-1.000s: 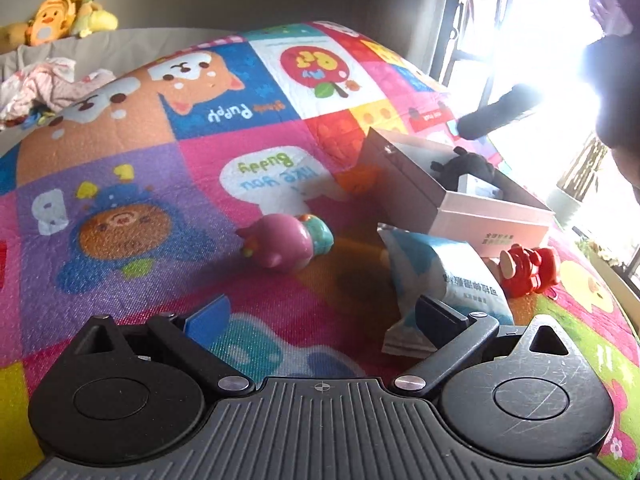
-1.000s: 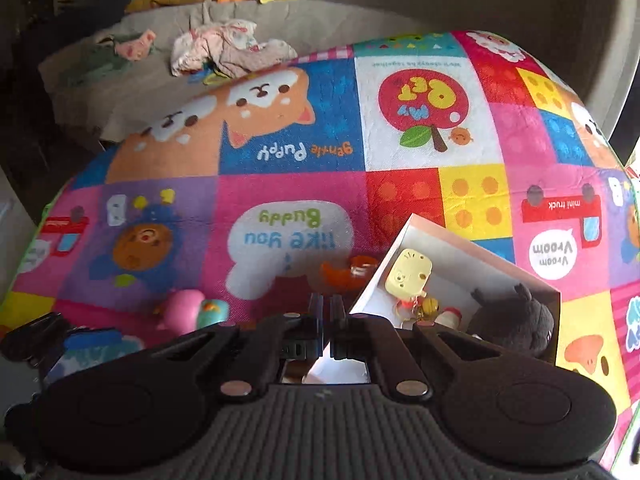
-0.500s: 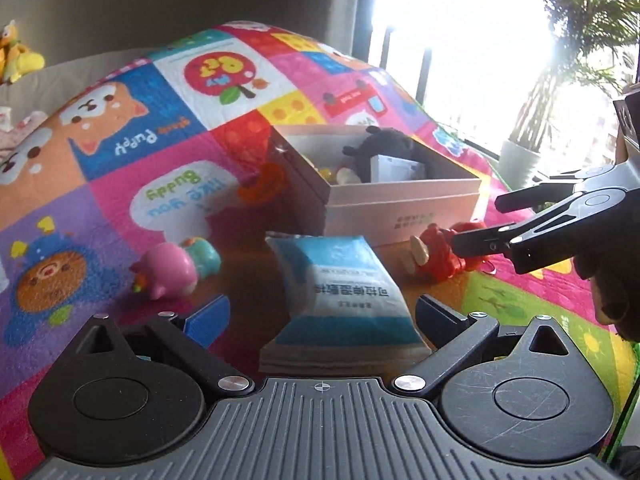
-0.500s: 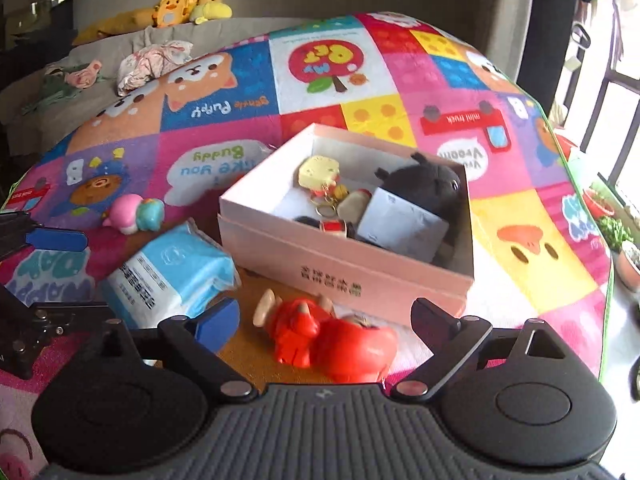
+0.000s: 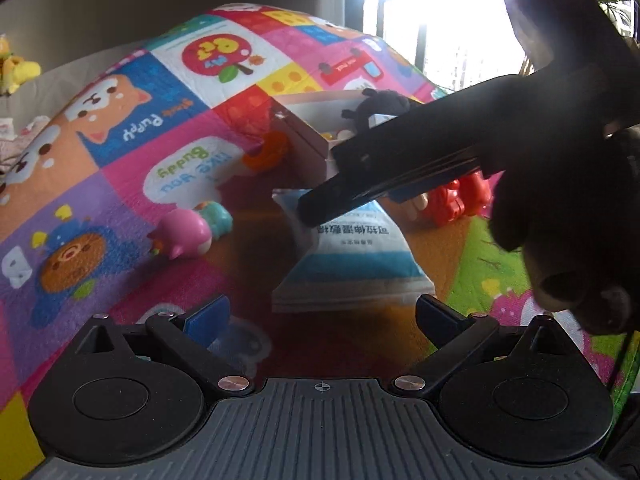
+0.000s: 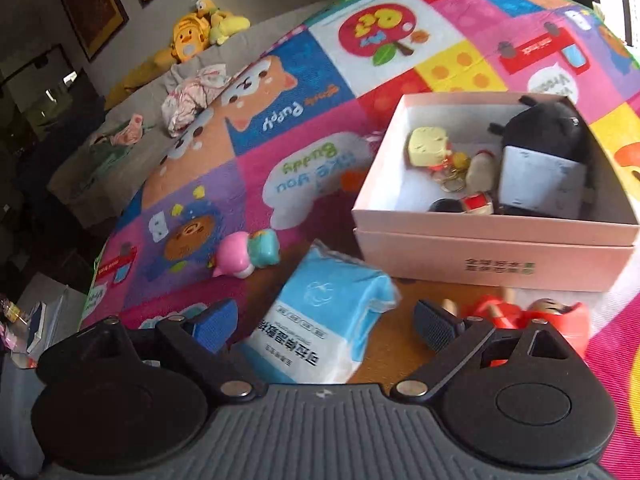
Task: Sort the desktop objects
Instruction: 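Grasp the blue wipes packet with the right tool and lift it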
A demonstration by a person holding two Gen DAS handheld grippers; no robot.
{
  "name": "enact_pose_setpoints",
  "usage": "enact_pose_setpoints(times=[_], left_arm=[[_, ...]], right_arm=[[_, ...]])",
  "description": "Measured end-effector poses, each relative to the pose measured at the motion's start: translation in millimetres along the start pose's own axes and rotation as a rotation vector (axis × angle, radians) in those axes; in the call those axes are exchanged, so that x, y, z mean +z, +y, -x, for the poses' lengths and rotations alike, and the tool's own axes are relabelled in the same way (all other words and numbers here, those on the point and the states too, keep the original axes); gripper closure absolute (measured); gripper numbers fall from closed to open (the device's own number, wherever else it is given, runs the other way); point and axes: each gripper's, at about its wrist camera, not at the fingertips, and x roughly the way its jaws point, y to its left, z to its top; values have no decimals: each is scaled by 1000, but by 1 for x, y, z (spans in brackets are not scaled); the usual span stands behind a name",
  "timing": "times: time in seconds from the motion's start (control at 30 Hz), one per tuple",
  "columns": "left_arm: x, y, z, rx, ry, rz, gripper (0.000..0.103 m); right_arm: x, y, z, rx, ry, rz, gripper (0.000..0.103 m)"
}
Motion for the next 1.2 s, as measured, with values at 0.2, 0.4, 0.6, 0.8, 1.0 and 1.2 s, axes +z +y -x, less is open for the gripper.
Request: enact_pose_setpoints(times=[0.2,0.4,0.6,0.8,1.0,1.2], left_arm=[[-2,-1,12,-10,-18,-34,0],[3,-12,-3,-45,-13,-28,0],[13,-28,-22,-89,-18,-44,0],[18,-29,-25,-80,-17,-39,0],[18,-16,-22,-47,-3,-20,0],[25,-17,-29,-58,-6,-37,0]], right_arm=[[-7,5,-7,35,32,50,54],[-14,-36,101,-85,-263,65,54],[-31,-107,126,-442,-271,-55,54],[-43,-138,81,-414,-154,-125,54],[-46,-99,63,-153,-122,-61,55],[-55,-65,66,-91,-126,56,55]])
